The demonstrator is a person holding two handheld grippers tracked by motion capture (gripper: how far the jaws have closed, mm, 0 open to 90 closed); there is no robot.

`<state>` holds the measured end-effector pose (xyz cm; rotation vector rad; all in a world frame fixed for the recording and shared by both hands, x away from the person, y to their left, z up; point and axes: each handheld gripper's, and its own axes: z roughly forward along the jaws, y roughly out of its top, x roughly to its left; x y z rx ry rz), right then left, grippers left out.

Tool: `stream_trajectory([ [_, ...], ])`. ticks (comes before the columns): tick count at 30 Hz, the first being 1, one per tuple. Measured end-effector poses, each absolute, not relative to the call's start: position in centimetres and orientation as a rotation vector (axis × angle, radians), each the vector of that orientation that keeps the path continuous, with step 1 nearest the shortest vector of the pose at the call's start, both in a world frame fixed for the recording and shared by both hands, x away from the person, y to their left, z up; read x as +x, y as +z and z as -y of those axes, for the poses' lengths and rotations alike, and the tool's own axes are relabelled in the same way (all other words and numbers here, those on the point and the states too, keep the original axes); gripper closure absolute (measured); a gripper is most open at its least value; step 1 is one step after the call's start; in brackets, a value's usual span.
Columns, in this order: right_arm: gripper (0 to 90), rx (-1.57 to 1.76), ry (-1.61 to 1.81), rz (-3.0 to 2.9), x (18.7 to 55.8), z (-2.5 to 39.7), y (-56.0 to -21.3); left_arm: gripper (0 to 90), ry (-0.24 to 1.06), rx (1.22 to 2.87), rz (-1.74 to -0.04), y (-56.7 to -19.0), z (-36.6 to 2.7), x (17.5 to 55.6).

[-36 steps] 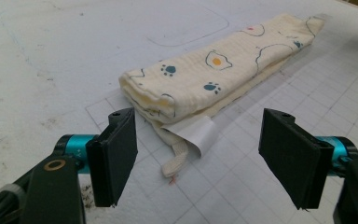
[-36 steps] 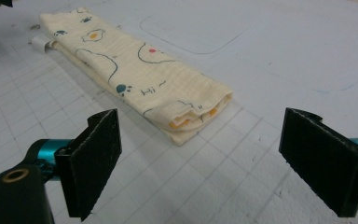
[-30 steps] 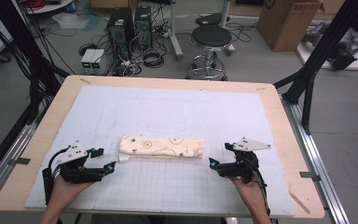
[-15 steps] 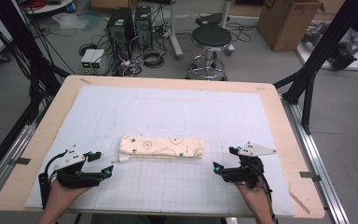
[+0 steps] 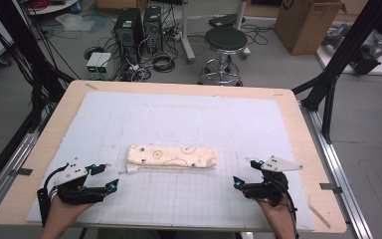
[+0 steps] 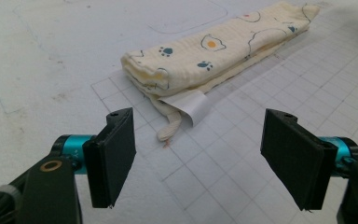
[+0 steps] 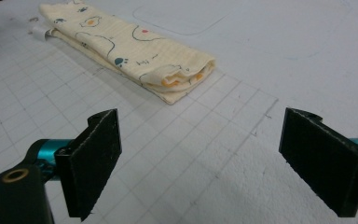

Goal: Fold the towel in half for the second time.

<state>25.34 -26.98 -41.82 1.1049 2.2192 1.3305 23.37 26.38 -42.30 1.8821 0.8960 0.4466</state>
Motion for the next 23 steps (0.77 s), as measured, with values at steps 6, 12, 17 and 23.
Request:
stream_trajectory([
  [6, 12.3, 1.125, 1.328, -2.206, 24.94, 27.51, -41.98, 26.7, 0.452, 1.875, -0.902, -42.36, -26.63, 23.09],
  [12, 12.3, 1.129, 1.315, -2.216, 24.76, 27.46, -42.14, 26.7, 0.454, 1.879, -0.899, -42.37, -26.65, 23.08],
  [17, 12.3, 1.113, 1.314, -2.222, 24.85, 27.33, -42.22, 26.6, 0.453, 1.877, -0.899, -42.4, -26.63, 23.11],
  [23, 12.3, 1.111, 1.308, -2.223, 24.83, 27.2, -42.18, 26.6, 0.452, 1.885, -0.893, -42.41, -26.51, 23.16],
])
